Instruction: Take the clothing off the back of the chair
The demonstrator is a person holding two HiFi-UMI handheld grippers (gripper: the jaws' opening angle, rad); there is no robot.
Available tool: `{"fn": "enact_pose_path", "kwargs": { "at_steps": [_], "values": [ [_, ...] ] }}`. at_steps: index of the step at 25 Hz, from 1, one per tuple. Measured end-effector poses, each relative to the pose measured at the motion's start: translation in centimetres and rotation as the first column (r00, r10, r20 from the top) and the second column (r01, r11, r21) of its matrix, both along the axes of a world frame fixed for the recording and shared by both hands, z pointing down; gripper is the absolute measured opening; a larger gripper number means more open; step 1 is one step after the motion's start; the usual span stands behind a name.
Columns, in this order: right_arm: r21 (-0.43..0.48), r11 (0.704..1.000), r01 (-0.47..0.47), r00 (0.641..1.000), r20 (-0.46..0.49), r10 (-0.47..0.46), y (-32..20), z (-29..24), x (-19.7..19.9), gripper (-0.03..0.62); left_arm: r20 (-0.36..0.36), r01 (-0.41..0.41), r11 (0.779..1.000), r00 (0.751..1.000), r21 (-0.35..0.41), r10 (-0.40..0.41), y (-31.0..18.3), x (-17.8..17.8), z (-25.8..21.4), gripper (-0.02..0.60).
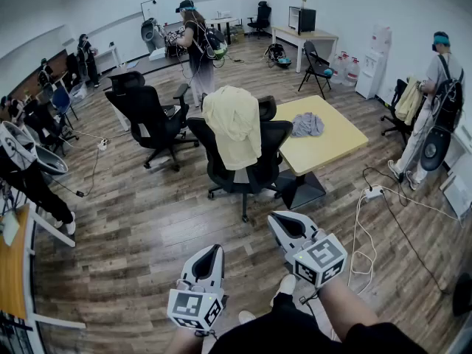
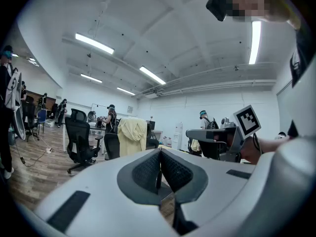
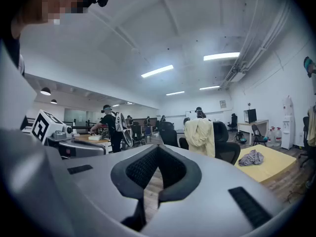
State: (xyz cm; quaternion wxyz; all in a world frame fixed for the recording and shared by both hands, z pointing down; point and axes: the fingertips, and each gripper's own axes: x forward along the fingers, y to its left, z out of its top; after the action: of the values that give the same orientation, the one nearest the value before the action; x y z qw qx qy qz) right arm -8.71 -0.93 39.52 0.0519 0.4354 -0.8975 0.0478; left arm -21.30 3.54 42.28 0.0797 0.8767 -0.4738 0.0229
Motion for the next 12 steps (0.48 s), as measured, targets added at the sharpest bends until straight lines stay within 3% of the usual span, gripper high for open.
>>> {"fn": "enact_pose_path", "kwargs": {
  "at_steps": [12],
  "values": [
    [0.007,1.0,0.0,1.0,0.016,0.0,0.29,-0.33,0.58,0.012,-0.009,-0.009,1.0,1.0,-0.006,0.009,0.16,0.74,0.16,0.018]
  ]
}}
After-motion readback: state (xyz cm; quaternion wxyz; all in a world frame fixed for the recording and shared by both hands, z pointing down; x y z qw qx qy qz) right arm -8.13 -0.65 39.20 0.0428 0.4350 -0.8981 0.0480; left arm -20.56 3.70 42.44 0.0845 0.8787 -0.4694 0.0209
